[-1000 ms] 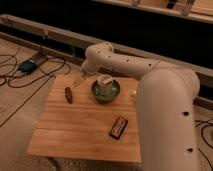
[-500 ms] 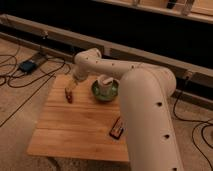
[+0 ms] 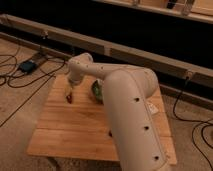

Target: Place the pepper in the ceramic bowl

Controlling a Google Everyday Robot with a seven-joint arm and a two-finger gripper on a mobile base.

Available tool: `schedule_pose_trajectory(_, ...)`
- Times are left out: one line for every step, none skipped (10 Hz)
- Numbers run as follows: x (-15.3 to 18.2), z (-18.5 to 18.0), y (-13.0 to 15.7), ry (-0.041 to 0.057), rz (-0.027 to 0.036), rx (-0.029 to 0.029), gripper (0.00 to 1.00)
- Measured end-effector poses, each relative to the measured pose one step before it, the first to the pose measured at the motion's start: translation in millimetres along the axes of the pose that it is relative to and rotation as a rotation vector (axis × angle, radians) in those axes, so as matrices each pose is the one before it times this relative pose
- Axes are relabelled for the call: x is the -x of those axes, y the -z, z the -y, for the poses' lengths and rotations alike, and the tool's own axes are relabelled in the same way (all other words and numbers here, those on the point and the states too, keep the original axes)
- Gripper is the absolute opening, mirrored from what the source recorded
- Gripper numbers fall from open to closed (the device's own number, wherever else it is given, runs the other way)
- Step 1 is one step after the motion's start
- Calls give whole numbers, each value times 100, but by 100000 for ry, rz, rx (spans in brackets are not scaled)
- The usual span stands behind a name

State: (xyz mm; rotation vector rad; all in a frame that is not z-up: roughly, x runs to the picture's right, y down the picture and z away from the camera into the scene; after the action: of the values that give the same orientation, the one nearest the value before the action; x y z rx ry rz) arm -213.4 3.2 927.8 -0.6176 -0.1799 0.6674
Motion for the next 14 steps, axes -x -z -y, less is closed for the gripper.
schedule_pose_trajectory(233,-312,-638,1004,-1214,270,80)
schedule_pose_trajectory(336,-598,-749,1280,-1432,765,80)
schedule_pose_trajectory(291,-513,-480,1040,-872,637,80)
schedule_pose_trajectory(277,-549,-550,1174,-1006,783,80)
schedule_pose_trajectory(267,-514,-574,974,-1010,990,80)
schedule_pose_trajectory(238,-367,-527,684,-852,930,80)
schedule_pose_trajectory(103,-106,-241,268,-397,362,80)
schedule_pose_trajectory(140,29,-681,355,-892,725,80)
schedule_pose_trajectory(-65,152,-359,62,-612,181,80)
schedule_pose_trajectory(-130,199,-411,27,-767,48,80)
schedule_pose_trajectory(-141,306,-505,-14,-978,-144,79)
schedule_pose_trajectory(-31,325,-432,-57,-839,-231,73)
schedule_pose_trajectory(20,135,-219,6,-481,-45,65)
schedule_pose_trajectory(123,112,-187,90,-392,28,54)
